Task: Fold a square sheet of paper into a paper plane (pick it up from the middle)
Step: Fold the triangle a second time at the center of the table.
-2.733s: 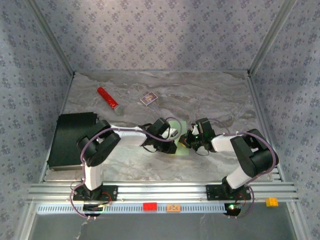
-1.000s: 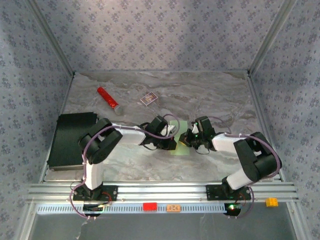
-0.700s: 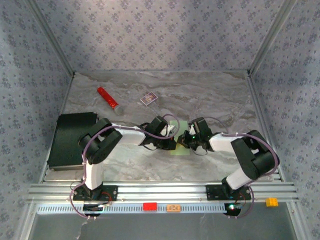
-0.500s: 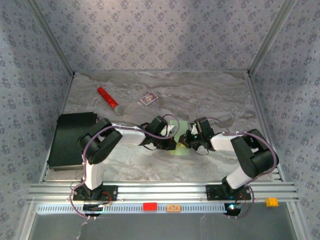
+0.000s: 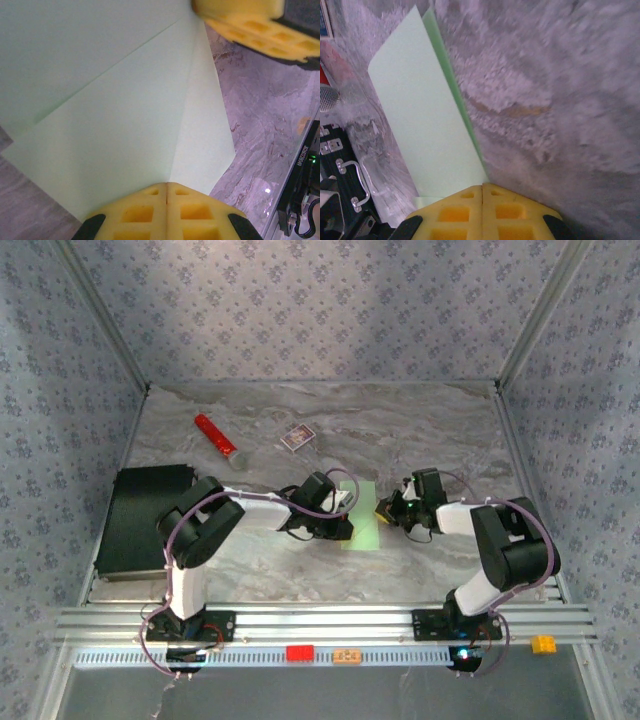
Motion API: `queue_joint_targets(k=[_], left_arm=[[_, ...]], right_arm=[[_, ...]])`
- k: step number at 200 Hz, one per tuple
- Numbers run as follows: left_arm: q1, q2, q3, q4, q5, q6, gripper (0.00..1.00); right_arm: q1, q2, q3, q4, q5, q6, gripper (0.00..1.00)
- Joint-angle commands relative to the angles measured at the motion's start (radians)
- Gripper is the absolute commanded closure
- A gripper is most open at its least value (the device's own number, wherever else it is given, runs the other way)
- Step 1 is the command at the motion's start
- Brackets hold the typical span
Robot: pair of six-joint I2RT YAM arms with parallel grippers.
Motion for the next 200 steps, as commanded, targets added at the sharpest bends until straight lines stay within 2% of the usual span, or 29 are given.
queue_joint_targets(k=[1, 51, 103, 151, 200], left_arm=[[-0.009, 0.042, -0.044, -0.12, -0.014, -0.007, 1.0], [-0.011, 0.039, -0.043, -0.116, -0.014, -0.007, 1.0], [-0.011, 0.028, -0.043, -0.107, -0.015, -0.01, 1.0], [-0.014, -0.005, -0.035, -0.096, 0.001, -0.019, 1.0], [-0.015, -0.045, 0.032, -0.086, 0.024, -0.03, 0.96]], right_arm=[[-0.023, -0.003, 0.032, -0.058, 0.019, -0.031, 0.93], [0.042, -0.115, 0.044, -0.096, 0.037, -0.03, 0.91], [0.161, -0.031, 0.028, -0.058, 0.031, -0.011, 0.92], [0.116, 0.025, -0.008, -0.06, 0.055, -0.025, 0.95], [0.121, 0.028, -0.003, -0.071, 0.052, -0.028, 0.95]])
